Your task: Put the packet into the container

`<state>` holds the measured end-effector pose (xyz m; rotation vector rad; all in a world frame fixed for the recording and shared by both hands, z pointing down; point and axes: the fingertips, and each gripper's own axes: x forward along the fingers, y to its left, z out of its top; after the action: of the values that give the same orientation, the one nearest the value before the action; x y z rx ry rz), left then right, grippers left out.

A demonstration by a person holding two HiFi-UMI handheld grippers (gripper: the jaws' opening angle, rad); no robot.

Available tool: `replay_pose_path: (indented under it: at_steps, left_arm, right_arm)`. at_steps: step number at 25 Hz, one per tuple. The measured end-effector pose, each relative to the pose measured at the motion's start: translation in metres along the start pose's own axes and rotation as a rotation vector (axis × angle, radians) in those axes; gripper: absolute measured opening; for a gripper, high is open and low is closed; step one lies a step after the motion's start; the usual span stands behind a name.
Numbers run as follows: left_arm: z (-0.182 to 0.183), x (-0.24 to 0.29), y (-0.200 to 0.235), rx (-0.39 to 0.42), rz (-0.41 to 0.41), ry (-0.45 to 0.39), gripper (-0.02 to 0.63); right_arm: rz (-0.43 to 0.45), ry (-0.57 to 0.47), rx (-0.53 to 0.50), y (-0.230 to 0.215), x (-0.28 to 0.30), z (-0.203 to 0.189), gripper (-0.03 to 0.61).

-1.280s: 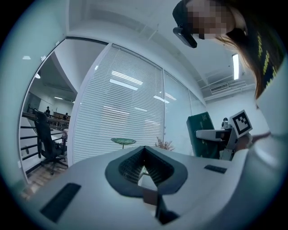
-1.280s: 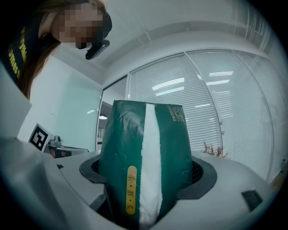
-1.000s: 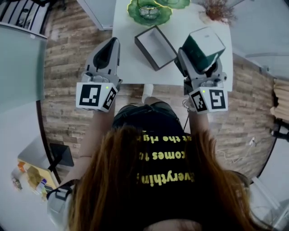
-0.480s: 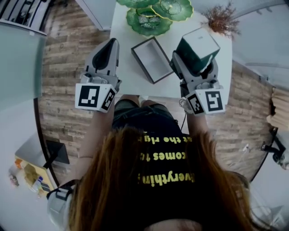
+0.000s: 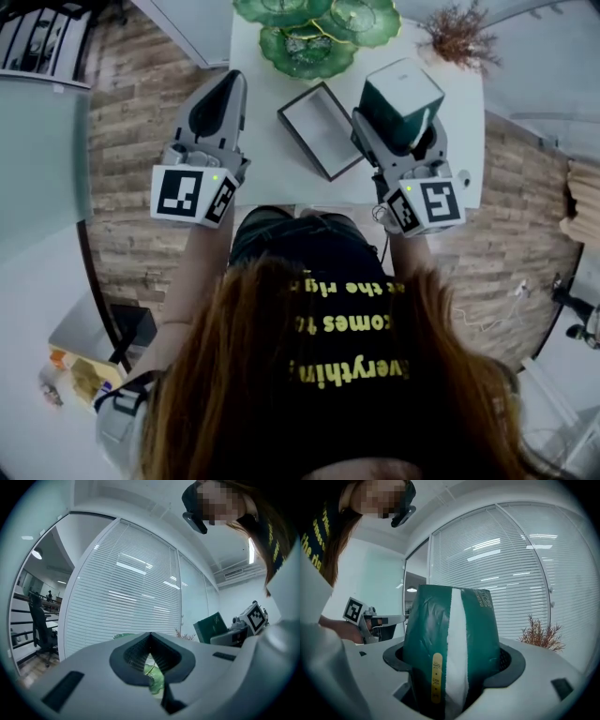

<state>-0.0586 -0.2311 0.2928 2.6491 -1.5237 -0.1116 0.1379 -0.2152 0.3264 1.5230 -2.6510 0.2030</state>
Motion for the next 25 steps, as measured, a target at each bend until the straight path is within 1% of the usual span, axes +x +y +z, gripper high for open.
replay_pose_path:
  at_steps: [3, 7, 10, 16, 20, 25]
  left_arm:
    - [-0.002, 0.003, 0.004, -0.005, -0.009, 0.002, 0.000]
    - [-0.003, 0.006, 0.005, -0.011, -0.018, 0.000, 0.001]
    - [-0.003, 0.005, 0.008, -0.013, -0.018, 0.002, 0.002]
    - [-0.007, 0.005, 0.014, -0.020, -0.005, 0.011, 0.000]
    - [-0.010, 0.006, 0.016, -0.023, -0.005, 0.015, 0.001]
    - [-0.012, 0.008, 0.017, -0.029, -0.004, 0.017, 0.002]
  right_arm:
    - [0.020, 0.076, -0.025, 0.003, 0.010, -0.015, 0.410]
    - [0.074, 0.208, -0.068, 0.012, 0.023, -0.044, 0.410]
    - [0.100, 0.299, -0.072, 0.019, 0.031, -0.067, 0.410]
    - [0.123, 0.420, -0.075, 0.023, 0.043, -0.098, 0.410]
    - [0.134, 0.533, -0.080, 0.023, 0.050, -0.124, 0.410]
    - [0.143, 0.590, -0.084, 0.029, 0.058, -0.151, 0.410]
